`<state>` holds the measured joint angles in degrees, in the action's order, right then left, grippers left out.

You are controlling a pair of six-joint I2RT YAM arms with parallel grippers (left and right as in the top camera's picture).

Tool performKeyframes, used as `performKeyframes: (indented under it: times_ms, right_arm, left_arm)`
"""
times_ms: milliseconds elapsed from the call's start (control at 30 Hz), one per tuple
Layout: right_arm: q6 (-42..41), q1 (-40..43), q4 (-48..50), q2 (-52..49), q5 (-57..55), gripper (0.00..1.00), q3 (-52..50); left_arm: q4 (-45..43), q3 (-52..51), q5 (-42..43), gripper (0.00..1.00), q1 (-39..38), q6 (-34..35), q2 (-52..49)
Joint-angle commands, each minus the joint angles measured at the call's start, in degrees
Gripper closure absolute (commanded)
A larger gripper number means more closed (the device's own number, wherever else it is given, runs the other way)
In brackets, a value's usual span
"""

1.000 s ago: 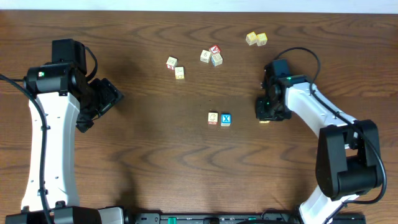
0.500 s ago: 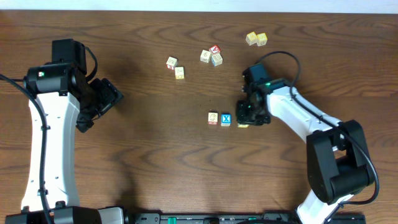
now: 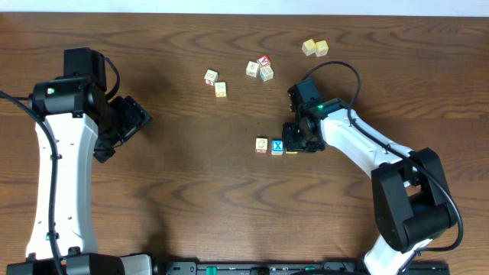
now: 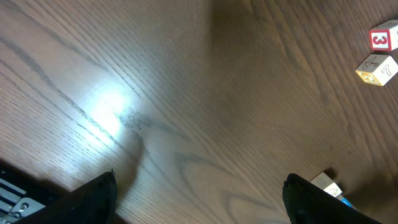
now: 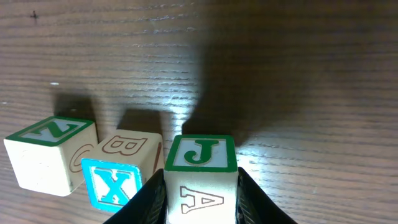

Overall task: Lift 3 blocks
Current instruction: 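Slide the J block left next to the X block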

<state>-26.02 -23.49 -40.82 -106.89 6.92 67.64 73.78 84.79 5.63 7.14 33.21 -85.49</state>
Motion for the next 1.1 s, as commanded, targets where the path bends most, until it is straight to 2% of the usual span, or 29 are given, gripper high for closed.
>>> performKeyframes:
  times_ms: [0, 500, 867, 1000, 1067]
  right_arm:
    - [1.51, -0.15, -0.02, -0.39, -2.08, 0.71, -0.37]
    - [2.05, -0.09, -2.38, -0.39, -3.78, 0.67, -0.37]
    - [1.51, -0.09, -2.23, -0.39, -3.39, 0.61, -0.37]
    - [0.74, -0.09, -2.23, -0.39, -2.97, 0.63, -0.35]
    - [0.72, -0.09, -2.25, -0.39, -2.82, 0.67, -0.37]
  left_arm:
    - [0.37, 0.72, -0.33, 0.14, 0.24, 0.09, 0.2]
    - [0.37, 0.72, -0.33, 0.15, 0.24, 0.09, 0.2]
    - [0.35, 0.72, -0.33, 0.14, 0.24, 0.09, 0.2]
    - [0.37, 0.72, -0.33, 0.14, 0.24, 0.09, 0.2]
    - [0.37, 0.72, -0.33, 0.15, 0.24, 0.09, 0.2]
